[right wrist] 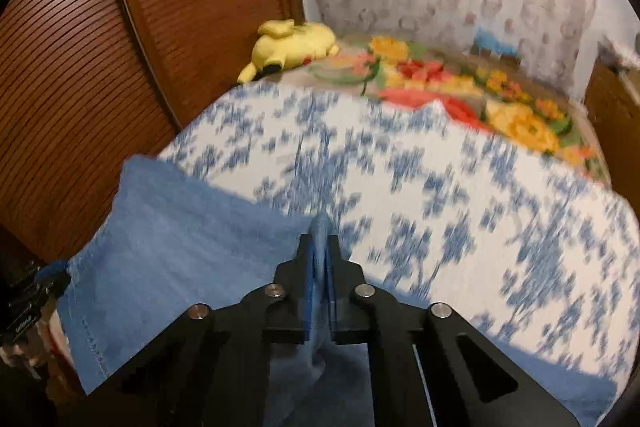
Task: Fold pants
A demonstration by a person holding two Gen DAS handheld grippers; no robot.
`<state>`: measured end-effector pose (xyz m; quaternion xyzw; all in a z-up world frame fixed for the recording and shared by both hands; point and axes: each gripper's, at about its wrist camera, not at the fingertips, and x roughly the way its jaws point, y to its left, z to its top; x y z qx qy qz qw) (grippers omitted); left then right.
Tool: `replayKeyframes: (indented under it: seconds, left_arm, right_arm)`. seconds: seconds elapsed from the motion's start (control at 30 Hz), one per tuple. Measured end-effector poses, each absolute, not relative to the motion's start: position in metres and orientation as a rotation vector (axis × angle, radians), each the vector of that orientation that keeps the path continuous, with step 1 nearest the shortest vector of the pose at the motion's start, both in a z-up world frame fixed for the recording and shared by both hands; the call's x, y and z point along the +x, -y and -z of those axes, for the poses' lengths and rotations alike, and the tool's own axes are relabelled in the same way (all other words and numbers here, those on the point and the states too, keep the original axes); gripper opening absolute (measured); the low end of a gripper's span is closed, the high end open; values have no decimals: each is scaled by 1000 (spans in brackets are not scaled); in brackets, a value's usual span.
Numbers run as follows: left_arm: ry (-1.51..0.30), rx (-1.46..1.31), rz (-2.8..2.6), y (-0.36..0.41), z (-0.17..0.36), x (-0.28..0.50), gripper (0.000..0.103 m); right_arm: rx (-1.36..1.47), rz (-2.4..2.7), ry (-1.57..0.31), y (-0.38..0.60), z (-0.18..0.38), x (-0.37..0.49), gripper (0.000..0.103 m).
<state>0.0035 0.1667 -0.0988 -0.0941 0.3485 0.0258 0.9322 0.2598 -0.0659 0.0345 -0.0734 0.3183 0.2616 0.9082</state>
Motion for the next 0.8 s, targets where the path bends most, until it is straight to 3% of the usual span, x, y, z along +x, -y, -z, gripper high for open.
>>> replayKeyframes:
  seconds: [0.13, 0.2, 0.3, 0.37, 0.43, 0.53, 0.8]
  left_arm:
    - [-714, -195, -53, -168, 98, 4, 17]
    - [-712, -199, -47, -169, 98, 5, 20]
    - [-708, -202, -35, -167, 96, 4, 31]
    - [-696, -200, -27, -165, 92, 2, 47]
    - [-688, -198, -13, -161, 88, 1, 47]
    - [-670, -185, -14, -156, 81, 0, 65]
    - [-619, -141, 25, -131, 60, 1, 65]
  right_arm:
    - [-116, -397, -595, 77, -49, 263, 4]
    - [-114, -363, -573, 82, -50, 264, 15]
    - [-90, -425, -635, 89, -43, 266, 19]
    - [-117, -449, -657, 91, -37, 260, 20]
    - [-140, -470, -667, 95, -34, 256, 30]
    - [-120, -510, -695, 106, -31, 243, 35]
    - [-86, -620, -809, 106, 2, 223, 35]
